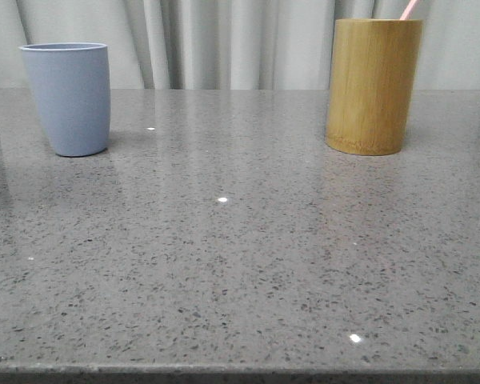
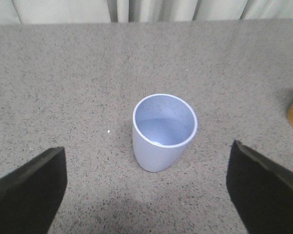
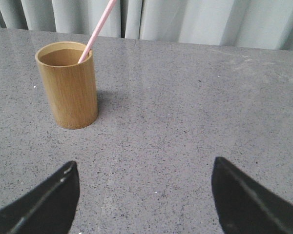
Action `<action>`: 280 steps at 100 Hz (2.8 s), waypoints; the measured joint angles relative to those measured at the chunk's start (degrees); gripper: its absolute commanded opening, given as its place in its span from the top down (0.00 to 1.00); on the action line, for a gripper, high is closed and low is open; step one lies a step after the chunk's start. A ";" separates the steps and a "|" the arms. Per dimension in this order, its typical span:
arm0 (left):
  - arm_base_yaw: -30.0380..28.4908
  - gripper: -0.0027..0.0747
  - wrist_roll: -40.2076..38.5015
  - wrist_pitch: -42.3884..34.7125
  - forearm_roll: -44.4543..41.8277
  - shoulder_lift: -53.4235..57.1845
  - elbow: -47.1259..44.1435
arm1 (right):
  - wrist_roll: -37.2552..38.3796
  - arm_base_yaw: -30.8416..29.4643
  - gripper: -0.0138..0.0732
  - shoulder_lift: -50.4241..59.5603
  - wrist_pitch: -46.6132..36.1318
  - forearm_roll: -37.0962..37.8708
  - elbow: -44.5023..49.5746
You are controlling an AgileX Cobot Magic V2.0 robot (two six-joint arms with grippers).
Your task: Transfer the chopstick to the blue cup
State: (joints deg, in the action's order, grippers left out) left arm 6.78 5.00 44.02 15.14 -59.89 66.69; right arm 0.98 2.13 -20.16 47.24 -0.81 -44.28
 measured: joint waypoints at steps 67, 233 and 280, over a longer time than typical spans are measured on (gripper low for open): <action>3.54 0.21 2.90 -1.63 0.15 -29.28 11.13 | 0.00 0.00 0.19 0.00 0.00 0.00 0.00; 24.75 0.99 3.41 7.87 -2.15 -44.58 30.34 | 0.00 0.00 0.19 0.00 0.21 0.00 0.00; 24.88 0.84 3.41 8.50 -2.15 -44.76 30.70 | 0.00 0.00 0.19 0.00 0.21 0.00 0.00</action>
State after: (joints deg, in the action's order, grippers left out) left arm 31.66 8.41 52.52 12.99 -104.65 97.39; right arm 0.98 2.13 -20.16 47.45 -0.81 -44.28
